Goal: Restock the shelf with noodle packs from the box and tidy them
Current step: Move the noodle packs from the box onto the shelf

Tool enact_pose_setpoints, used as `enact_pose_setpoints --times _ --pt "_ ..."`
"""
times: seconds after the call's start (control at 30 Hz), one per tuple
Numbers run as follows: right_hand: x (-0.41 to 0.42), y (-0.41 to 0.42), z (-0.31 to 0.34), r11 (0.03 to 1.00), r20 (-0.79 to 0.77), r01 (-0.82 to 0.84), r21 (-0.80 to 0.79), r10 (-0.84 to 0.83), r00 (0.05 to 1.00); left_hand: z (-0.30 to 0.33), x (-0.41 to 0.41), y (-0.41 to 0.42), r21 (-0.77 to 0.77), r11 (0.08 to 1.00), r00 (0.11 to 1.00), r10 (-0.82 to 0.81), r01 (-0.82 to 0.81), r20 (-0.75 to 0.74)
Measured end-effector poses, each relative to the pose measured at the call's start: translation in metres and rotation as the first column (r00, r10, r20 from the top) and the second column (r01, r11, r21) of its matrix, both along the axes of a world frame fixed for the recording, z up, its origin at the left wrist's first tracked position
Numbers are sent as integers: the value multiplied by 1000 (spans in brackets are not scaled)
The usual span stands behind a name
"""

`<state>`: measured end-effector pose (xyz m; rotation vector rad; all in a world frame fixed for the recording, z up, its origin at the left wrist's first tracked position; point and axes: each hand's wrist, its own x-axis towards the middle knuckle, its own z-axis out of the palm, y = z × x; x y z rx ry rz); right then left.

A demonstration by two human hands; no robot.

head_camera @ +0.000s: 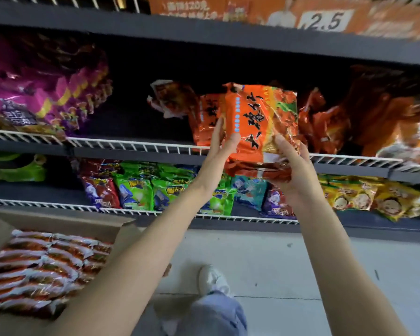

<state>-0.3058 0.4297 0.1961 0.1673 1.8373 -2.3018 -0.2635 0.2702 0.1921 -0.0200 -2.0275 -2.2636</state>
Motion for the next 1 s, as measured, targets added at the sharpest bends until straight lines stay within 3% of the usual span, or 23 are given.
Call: enact_pose_setpoints --times 0.13,0.2,0.23,0.27,0.33,0.4,0.53,0.83,0.93,1.0 --pt "-42 19 3 990 92 75 -121 -64 994 5 -42 24 -175 984 996 -53 40 -74" --pt "-63 14 4 986 103 100 -131 -86 991 2 -66 23 -397 916 991 5 -57 -132" --pt "-72 11 2 987 90 106 -119 -95 991 -3 -79 19 -572 805 980 56 -156 -189" --pt "-82 6 0 988 73 115 -102 -108 991 -10 -92 14 -730 628 959 105 -268 -262" --pt "-97 -3 -4 988 50 138 -70 -134 990 -25 -111 2 -871 299 921 144 -389 -362" --pt "-109 -13 -5 988 22 149 -37 -148 989 -36 -124 -7 -913 157 923 141 -377 -357" --pt "-134 -16 -5 986 -21 160 56 -159 987 -43 -146 -4 -927 -14 914 161 -375 -372" --pt "-172 10 -4 955 -80 164 248 -148 986 -44 -178 20 -914 -58 896 178 -403 -406" --pt "-168 21 -12 923 -127 175 342 -139 982 -46 -174 24 -886 -2 877 145 -463 -458" --pt "-161 27 -22 873 -199 191 448 -112 974 -50 -168 28 -871 107 873 151 -480 -463"
